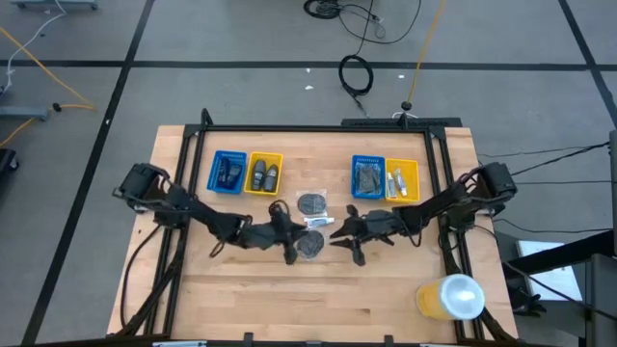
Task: Pick & Place Travel size toiletries
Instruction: Put the black hairbrush into the right blue bin
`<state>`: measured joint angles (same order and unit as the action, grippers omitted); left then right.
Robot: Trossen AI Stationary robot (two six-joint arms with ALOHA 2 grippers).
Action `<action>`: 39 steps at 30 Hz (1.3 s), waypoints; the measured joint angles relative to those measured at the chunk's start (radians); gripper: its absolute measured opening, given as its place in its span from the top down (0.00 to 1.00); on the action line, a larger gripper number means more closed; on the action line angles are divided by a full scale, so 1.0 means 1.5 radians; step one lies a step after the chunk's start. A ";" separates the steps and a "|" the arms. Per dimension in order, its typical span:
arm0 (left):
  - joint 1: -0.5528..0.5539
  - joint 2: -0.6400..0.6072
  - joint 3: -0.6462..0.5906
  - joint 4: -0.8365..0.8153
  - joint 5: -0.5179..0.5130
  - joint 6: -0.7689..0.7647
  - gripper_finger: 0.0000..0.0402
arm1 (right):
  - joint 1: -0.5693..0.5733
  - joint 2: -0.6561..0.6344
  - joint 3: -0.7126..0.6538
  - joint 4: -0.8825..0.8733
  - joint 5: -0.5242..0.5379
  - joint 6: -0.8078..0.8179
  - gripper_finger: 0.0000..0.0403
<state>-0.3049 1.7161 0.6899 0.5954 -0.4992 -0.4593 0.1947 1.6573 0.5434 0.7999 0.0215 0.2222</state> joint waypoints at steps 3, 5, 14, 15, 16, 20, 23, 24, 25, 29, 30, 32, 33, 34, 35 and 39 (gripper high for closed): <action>0.032 0.000 0.000 -0.054 0.003 -0.072 0.70 | 0.001 -0.034 0.016 -0.089 0.000 -0.009 0.72; 0.050 0.003 0.000 -0.082 0.005 -0.110 0.62 | 0.003 -0.061 0.019 -0.128 0.001 -0.017 0.69; 0.088 0.124 0.026 -0.015 0.135 -0.192 0.50 | 0.023 -0.125 0.019 -0.174 0.004 -0.035 0.62; 0.090 0.133 0.031 -0.013 0.144 -0.195 0.50 | 0.026 -0.127 0.018 -0.175 0.004 -0.038 0.62; 0.092 0.141 0.040 -0.012 0.159 -0.198 0.50 | 0.028 -0.127 0.018 -0.171 0.004 -0.039 0.62; 0.095 0.168 0.073 -0.008 0.203 -0.189 0.55 | 0.029 -0.126 0.019 -0.175 0.006 -0.043 0.63; 0.093 0.174 0.089 -0.014 0.223 -0.174 0.64 | 0.028 -0.126 0.019 -0.176 0.007 -0.047 0.64; 0.091 0.174 0.092 -0.014 0.232 -0.165 0.68 | 0.029 -0.127 0.019 -0.179 0.007 -0.047 0.64; 0.089 0.175 0.095 -0.012 0.240 -0.155 0.73 | 0.029 -0.126 0.019 -0.185 0.007 -0.047 0.64; 0.080 0.170 0.101 -0.010 0.245 -0.122 0.94 | 0.029 -0.126 0.018 -0.216 0.005 -0.051 0.64; 0.078 0.169 0.101 -0.006 0.244 -0.116 0.97 | 0.029 -0.126 0.018 -0.227 0.006 -0.053 0.64; 0.073 0.162 0.100 -0.003 0.238 -0.103 0.97 | 0.029 -0.126 0.018 -0.249 0.021 -0.051 0.63; 0.069 0.157 0.100 0.004 0.230 -0.094 0.97 | 0.029 -0.126 0.018 -0.259 0.029 -0.043 0.62; 0.064 0.149 0.100 0.006 0.217 -0.082 0.97 | 0.029 -0.126 0.018 -0.267 0.041 -0.032 0.62; 0.057 0.141 0.100 0.006 0.198 -0.066 0.98 | 0.029 -0.126 0.018 -0.275 0.049 -0.019 0.60; 0.026 0.117 0.100 0.015 0.120 0.009 0.99 | 0.028 -0.126 0.018 -0.281 0.055 0.012 0.52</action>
<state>-0.2654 1.8911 0.8406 0.6179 -0.3193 -0.4460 0.2371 1.4685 0.5705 0.3790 0.1040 0.2403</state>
